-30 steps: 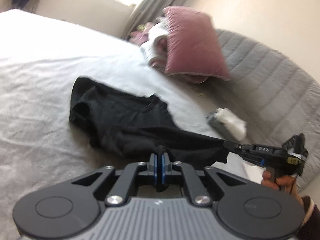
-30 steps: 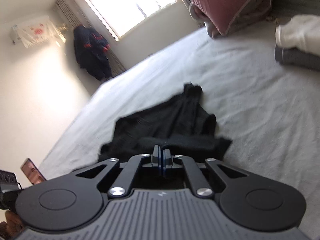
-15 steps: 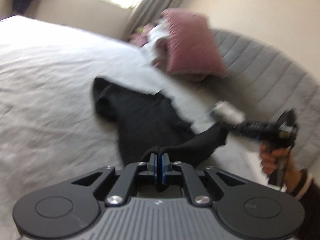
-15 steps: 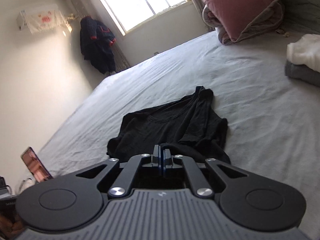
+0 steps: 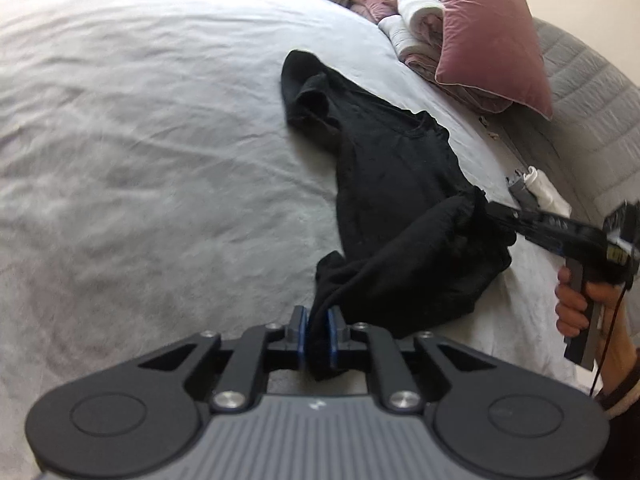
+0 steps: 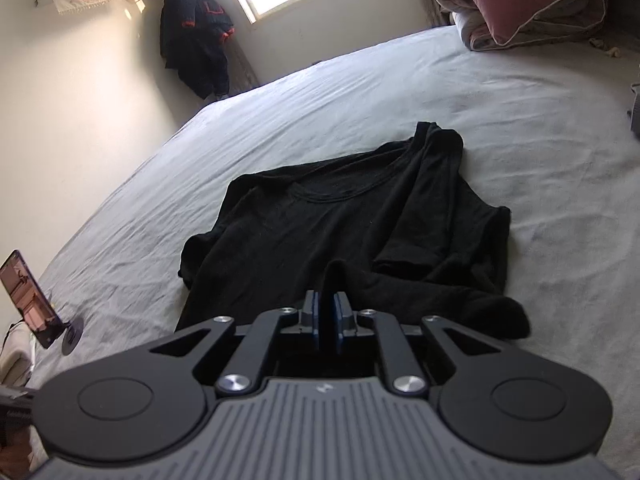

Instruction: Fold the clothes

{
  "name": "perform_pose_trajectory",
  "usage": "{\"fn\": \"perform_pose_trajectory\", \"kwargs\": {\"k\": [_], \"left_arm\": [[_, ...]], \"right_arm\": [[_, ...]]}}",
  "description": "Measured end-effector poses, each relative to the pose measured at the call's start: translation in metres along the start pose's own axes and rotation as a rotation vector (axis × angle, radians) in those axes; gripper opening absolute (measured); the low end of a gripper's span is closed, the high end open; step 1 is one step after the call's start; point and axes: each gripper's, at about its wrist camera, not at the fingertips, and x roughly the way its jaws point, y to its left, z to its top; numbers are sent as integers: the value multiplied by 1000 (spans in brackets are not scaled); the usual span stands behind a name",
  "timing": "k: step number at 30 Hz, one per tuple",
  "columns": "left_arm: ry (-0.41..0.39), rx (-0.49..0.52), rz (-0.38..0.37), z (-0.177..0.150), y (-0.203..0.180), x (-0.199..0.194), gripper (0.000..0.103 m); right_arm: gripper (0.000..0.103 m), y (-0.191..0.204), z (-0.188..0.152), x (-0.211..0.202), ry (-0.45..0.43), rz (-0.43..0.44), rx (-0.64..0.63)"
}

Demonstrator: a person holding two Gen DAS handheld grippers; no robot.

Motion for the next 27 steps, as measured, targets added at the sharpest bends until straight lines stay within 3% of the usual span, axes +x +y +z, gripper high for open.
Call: {"fn": "perform_pose_trajectory", "kwargs": {"k": [2,3,18,19,20,21,22,27], "left_arm": [[5,-21,-12,0,4,-2,19],[8,-28,-16,0,6,-2,21],[11,-53,-8,-1,7,4,23],[8,-54,-8,-2,6,6,23],[2,-56,-9,-2,6,7,22],[1,-57,-14,-3,6,8,12],[6,-58,-22,-4,5,8,6],[38,-66,-61,-2,-10,-7,3]], "right_arm": [[35,-3,0,-7,5,2,3],[39,-6,0,-10,6,3,5],[41,-22,-23,-21,97,-112,24],[40,-23,-26,-19,106,-112,25],[24,-24,-29,-17,113,-111,25],[11,-24,-31,-16,115,-110,22],[8,-25,-32,-17,115,-106,24],[7,-26,-22,-51,91,-76,66]]}}
